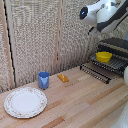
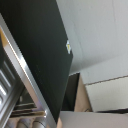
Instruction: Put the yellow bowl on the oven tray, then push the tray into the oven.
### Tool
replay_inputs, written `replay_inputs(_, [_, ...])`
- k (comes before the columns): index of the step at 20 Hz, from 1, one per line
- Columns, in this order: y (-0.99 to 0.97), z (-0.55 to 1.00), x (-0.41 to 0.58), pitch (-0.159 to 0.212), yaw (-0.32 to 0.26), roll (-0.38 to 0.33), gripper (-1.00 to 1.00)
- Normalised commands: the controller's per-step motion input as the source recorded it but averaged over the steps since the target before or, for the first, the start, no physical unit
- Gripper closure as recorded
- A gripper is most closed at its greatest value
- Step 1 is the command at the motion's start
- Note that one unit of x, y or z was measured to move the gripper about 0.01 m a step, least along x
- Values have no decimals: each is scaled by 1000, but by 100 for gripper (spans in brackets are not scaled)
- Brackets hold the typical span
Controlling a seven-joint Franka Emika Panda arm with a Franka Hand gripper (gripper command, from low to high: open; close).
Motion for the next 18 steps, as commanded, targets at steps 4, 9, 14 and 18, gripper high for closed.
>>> replay_inputs(4, [324,-402,4,175,128,-288,-100])
replay_inputs(9, [409,-550,86,158,126,-259,-100])
replay_inputs(14, [374,-587,151,146,139,-252,-100])
replay_inputs(18, [319,-597,229,133,150,-182,-100])
